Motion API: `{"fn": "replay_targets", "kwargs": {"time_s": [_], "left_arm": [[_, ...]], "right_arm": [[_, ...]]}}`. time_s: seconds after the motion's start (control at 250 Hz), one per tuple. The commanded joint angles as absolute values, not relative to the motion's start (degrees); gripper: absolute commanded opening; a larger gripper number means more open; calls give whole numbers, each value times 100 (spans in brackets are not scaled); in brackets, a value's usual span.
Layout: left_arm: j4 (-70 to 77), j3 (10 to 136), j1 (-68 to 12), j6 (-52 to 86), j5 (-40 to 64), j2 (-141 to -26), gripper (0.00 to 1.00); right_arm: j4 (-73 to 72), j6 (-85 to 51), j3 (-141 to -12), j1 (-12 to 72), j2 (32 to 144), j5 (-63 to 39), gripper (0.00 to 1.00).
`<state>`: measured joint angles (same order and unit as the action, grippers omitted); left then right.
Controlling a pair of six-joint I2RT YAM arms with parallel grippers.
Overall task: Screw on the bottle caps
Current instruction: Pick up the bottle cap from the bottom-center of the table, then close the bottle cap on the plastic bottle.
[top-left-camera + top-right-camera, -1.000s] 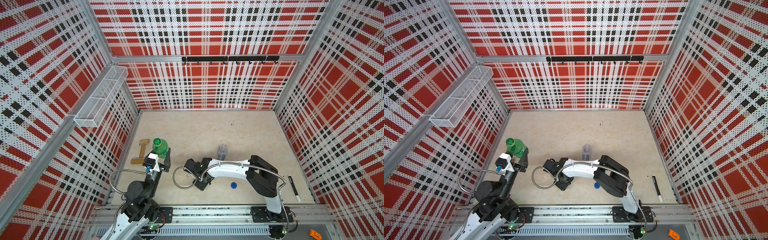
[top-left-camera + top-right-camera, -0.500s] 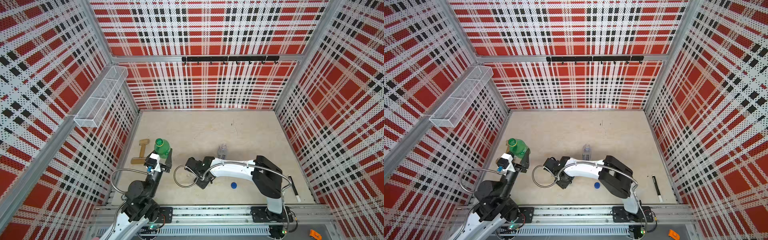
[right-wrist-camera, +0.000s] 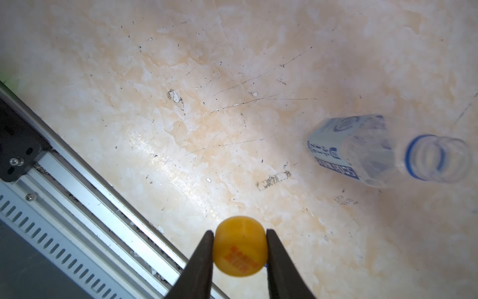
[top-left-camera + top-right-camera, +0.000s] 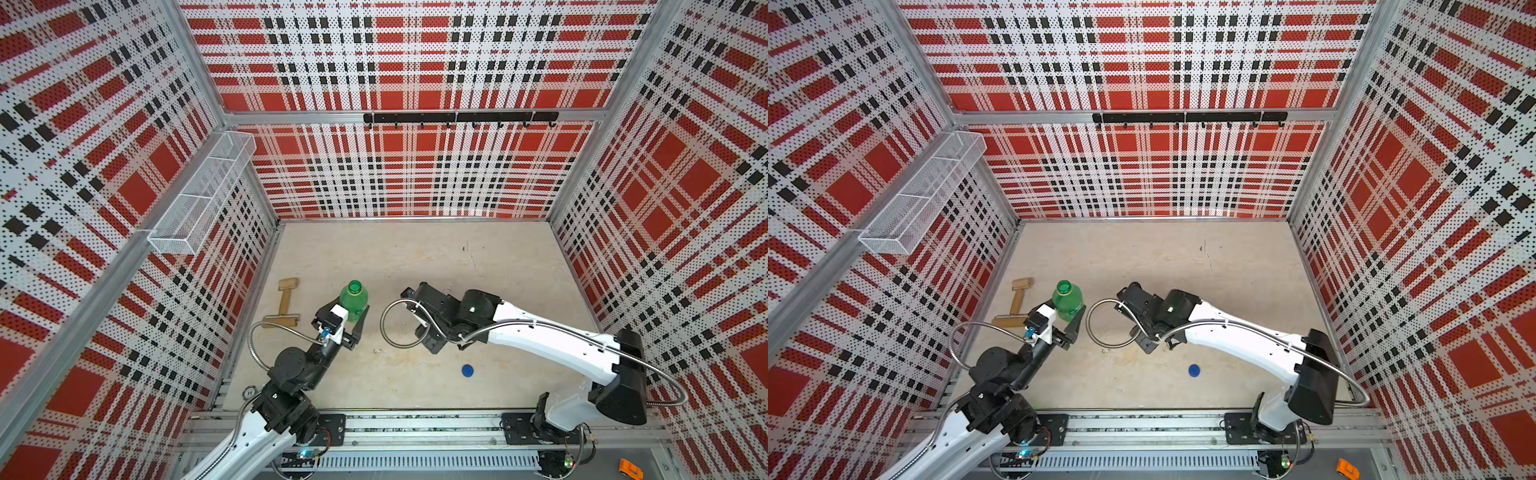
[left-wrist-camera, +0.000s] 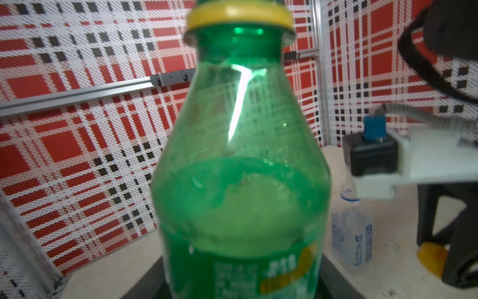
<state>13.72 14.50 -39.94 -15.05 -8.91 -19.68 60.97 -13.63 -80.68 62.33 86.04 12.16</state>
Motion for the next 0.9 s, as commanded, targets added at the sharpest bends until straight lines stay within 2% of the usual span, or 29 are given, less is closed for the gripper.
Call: {"fn": "replay_targets", "kwargs": {"time_s": [0.0, 0.248, 0.42, 0.54, 0.68, 0.768, 0.896], "left_arm": [[1713, 1760, -4069, -1284, -359, -2299, 66], [2081, 2046, -4086, -681, 231, -3044, 67], [2242, 2019, -4290, -514, 171, -3140, 70], [2493, 1965, -4647, -328, -206, -3298, 70], [3260, 1741, -5511, -572, -1294, -3621, 68], [3925, 1487, -6046, -814, -2061, -3973, 63], [5026, 1032, -6384, -770, -2467, -4543, 60]], "right_arm": [[6518, -1332, -8481, 6114, 8199, 1509, 35], [6983, -1292, -9284, 6064, 7679, 1660, 36], [7169, -1211, -9819, 6064, 7556, 1489, 36], [7278, -1169, -10096, 6065, 7550, 1459, 36], [7252, -1160, -10141, 6064, 7462, 1406, 36], [7200, -1167, -10025, 6064, 7368, 1409, 36], [7166, -1180, -9825, 6064, 7237, 1244, 36]]}}
